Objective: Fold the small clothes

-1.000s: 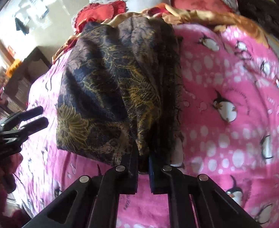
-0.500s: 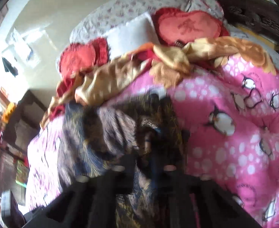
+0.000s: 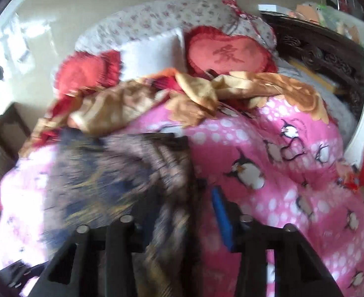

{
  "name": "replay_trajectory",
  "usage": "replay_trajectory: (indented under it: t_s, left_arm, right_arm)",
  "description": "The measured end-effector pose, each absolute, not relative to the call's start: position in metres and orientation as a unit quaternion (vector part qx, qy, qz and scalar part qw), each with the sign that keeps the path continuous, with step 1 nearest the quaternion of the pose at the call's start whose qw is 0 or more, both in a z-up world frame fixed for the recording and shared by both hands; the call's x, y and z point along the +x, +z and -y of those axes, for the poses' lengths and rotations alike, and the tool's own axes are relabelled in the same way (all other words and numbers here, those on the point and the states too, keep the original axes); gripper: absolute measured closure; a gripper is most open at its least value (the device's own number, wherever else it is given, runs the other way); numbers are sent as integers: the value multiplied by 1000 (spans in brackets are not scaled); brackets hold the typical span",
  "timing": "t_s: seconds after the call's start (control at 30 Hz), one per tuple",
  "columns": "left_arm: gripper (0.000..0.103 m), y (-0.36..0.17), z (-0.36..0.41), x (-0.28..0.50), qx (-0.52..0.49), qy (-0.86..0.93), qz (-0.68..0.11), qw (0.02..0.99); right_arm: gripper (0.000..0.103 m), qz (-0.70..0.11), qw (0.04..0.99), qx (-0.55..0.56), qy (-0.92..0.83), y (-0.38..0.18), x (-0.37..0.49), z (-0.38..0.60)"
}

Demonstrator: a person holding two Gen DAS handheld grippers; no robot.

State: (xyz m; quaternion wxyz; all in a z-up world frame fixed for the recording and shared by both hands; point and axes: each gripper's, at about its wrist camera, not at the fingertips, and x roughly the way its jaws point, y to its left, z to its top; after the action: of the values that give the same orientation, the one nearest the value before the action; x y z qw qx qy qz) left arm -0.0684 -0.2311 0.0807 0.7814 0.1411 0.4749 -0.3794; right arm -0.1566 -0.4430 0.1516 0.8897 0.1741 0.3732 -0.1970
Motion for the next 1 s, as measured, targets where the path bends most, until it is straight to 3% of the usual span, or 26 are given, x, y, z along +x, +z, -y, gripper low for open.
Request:
replay_trajectory:
  t_s: [0.13,0.3,0.4,0.7,1.0]
  left_arm:
    - [38,80,230,-69,141,-375,-473,784]
    - [38,79,235,-72,150,-370,-471,787]
    - [38,79,235,-71,144,-366,-480,784]
    - [38,88,236,-73,148,-367,-474,787]
    - [38,111,234,-46,116,-361,-454,806]
  right_arm:
    - [60,-377,902,155,-144,156,-175,410]
    - [60,-416,886,137,-152,115,-177,399]
    - [60,-418,873,198,-154,89,-178,419]
    - [58,-376,892,202,-152,138,-175,411]
    - [57,-363,896,187,-172,138,-137,424]
